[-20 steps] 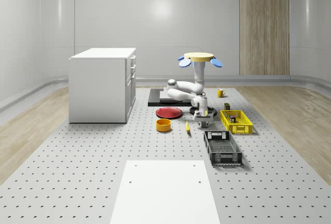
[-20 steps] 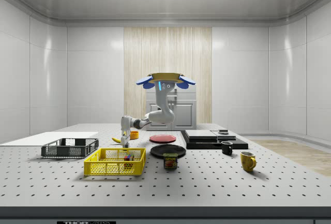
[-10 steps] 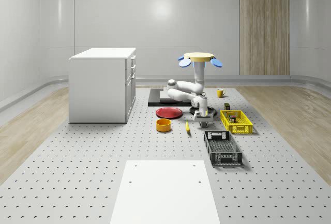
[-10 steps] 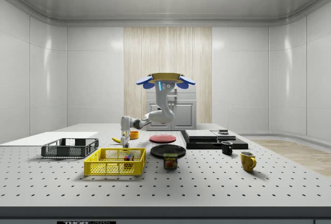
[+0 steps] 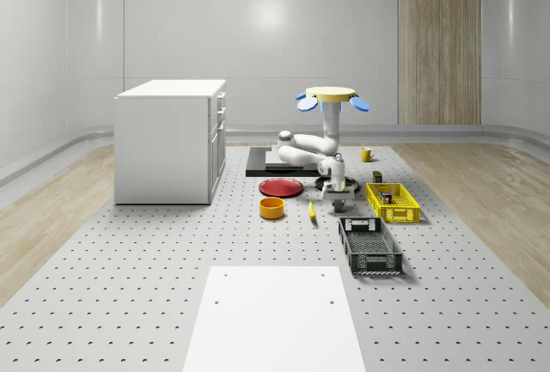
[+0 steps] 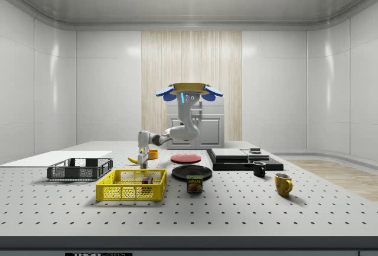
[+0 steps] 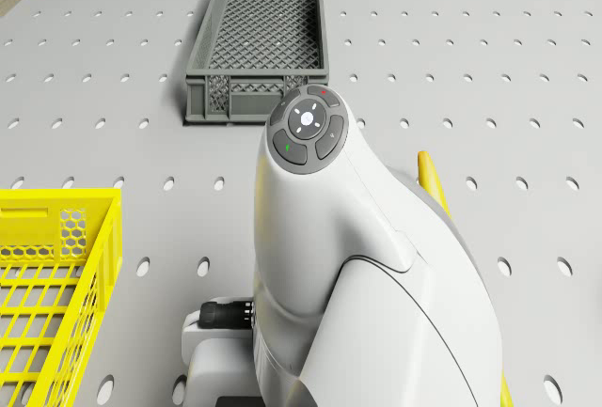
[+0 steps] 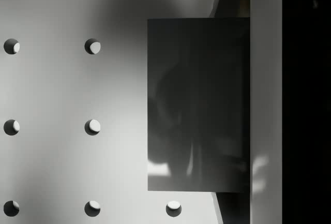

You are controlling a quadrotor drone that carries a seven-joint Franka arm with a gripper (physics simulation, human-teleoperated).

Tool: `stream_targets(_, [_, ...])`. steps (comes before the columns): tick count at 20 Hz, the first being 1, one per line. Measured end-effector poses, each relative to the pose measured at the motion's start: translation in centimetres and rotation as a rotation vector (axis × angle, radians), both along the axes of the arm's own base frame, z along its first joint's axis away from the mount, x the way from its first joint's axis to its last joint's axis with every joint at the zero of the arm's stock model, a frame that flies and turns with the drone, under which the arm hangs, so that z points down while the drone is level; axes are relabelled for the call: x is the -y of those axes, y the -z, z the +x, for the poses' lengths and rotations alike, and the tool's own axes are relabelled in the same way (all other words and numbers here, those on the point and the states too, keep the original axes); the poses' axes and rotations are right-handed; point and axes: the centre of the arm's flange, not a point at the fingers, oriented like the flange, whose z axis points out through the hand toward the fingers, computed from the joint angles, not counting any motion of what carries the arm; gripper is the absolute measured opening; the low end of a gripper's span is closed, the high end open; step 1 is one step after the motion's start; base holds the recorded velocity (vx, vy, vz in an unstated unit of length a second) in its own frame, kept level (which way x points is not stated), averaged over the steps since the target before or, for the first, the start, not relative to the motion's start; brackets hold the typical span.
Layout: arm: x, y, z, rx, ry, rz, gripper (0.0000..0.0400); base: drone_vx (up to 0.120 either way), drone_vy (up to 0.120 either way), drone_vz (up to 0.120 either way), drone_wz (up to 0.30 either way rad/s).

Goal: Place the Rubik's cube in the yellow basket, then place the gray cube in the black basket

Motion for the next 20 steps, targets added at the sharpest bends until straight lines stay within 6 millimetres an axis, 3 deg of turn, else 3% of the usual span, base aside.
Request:
stream_targets(7, [0.0, 1.6, 0.0, 0.000, 0.000, 0.000, 0.0250, 0.000, 0.023, 0.120, 0.000])
stream_targets(13, [0.0, 1.9, 0.0, 0.000, 0.000, 0.000, 0.0250, 0.000, 0.120, 0.000, 0.000])
stream_targets(18, [0.0, 2.0, 0.0, 0.000, 0.000, 0.000, 0.0250, 0.008, 0.008, 0.080, 0.000])
stream_targets(20, [0.0, 2.0, 0.0, 0.000, 0.000, 0.000, 0.0250, 0.120, 0.020, 0.000, 0.000])
